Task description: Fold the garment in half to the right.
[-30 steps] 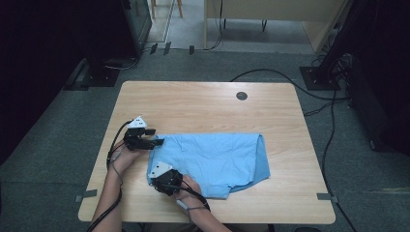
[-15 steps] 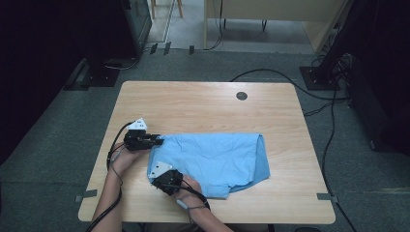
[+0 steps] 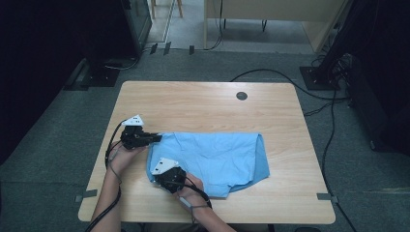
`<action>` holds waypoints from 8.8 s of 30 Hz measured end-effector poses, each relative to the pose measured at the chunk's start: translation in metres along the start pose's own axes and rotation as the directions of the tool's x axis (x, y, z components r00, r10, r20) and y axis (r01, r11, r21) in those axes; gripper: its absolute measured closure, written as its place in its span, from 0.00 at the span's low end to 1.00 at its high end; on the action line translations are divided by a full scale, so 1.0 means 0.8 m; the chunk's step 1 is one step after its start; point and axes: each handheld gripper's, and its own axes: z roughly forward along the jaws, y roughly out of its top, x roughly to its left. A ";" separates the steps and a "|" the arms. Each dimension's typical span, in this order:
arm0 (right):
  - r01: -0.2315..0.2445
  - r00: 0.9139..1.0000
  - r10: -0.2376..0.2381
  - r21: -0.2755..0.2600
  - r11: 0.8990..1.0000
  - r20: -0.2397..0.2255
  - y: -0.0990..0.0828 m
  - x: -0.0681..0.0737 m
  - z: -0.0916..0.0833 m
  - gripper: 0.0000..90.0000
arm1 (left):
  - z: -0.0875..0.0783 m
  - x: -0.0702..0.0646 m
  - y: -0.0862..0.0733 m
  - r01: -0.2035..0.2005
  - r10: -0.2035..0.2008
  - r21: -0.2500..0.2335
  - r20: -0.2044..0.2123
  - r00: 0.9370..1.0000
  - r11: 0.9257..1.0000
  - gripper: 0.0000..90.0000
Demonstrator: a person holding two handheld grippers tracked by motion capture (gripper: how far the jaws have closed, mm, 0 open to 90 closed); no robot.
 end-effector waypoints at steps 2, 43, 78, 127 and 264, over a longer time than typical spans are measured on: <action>0.003 1.000 -0.003 -0.019 1.000 0.000 0.004 0.001 -0.006 1.00 | 0.000 0.000 0.000 0.000 0.000 0.000 0.000 1.000 1.000 0.93; 0.046 0.995 -0.069 -0.294 0.955 -0.069 0.096 0.004 -0.137 1.00 | -0.137 -0.080 0.121 -0.190 0.182 -0.059 -0.125 0.975 0.980 0.93; -0.083 0.996 0.074 -0.203 0.976 -0.050 0.008 -0.068 -0.159 1.00 | -0.017 -0.080 0.103 -0.126 0.125 -0.108 -0.014 0.992 0.986 0.93; -0.184 0.983 0.186 -0.102 0.978 0.009 -0.086 -0.104 -0.163 0.99 | 0.073 -0.111 0.107 -0.186 0.186 -0.007 0.011 0.982 0.983 0.92; -0.142 0.990 0.143 -0.088 0.986 0.006 -0.148 -0.153 -0.155 0.54 | 0.096 -0.089 0.066 -0.140 0.138 -0.057 -0.022 0.990 0.989 0.34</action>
